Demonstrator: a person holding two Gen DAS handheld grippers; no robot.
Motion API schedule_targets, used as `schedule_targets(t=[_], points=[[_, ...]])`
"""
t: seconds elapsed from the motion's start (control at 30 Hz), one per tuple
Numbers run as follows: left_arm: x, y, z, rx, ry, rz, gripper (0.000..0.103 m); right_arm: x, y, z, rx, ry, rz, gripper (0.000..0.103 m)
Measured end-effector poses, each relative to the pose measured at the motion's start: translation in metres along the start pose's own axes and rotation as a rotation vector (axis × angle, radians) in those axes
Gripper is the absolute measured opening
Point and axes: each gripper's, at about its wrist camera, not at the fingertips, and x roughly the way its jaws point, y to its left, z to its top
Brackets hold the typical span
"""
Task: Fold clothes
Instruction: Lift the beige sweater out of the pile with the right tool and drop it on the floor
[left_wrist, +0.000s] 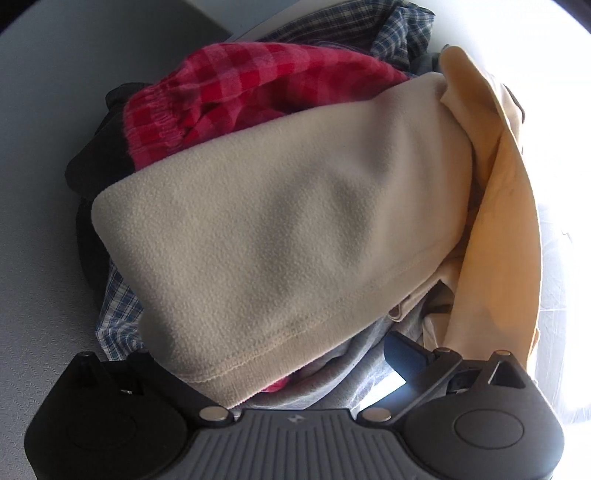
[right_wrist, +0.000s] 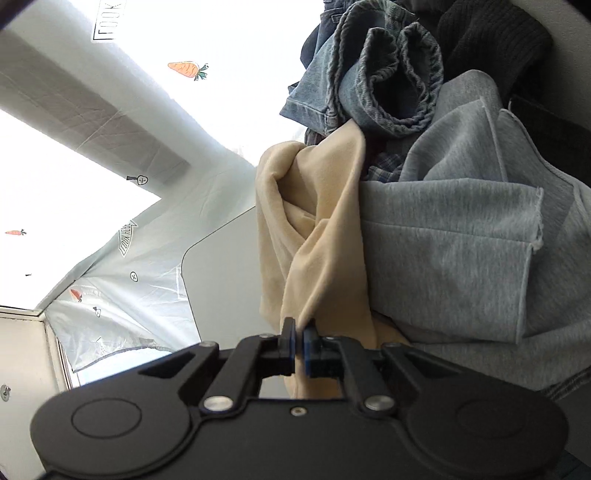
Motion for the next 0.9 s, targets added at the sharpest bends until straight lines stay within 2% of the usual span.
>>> schedule_targets(t=[0.23,0.3,0.37,0.47,0.53,0.63,0.77,0.9], points=[[-0.02,-0.052,-0.016,0.162,-0.047,0.01,0.101,-0.068,0.077,0.003,-0.091,-0.097,0.179,0.004],[-0.026,-0.067,-0.025,0.202,-0.064,0.005,0.101,-0.094,0.091,-0.003,-0.118,-0.128,0.213,0.004],[-0.032,-0.082,-0.036,0.242,-0.079,-0.001,0.101,-0.1,0.103,0.007,-0.138,-0.154,0.245,0.004],[-0.041,-0.103,-0.053,0.301,-0.103,-0.011,0.101,-0.126,0.118,0.003,-0.168,-0.176,0.286,0.004],[-0.052,-0.095,-0.089,0.359,-0.123,-0.022,0.101,-0.147,0.125,-0.004,-0.183,-0.187,0.32,0.004],[-0.052,-0.115,-0.124,0.466,-0.126,-0.029,0.101,-0.185,0.146,-0.016,-0.206,-0.206,0.364,0.004],[-0.028,-0.124,-0.19,0.54,-0.055,-0.094,0.101,-0.25,0.187,-0.036,-0.291,-0.229,0.386,0.004],[-0.03,-0.129,-0.262,0.596,0.037,-0.158,0.101,-0.315,0.236,-0.058,-0.412,-0.265,0.421,0.004]])
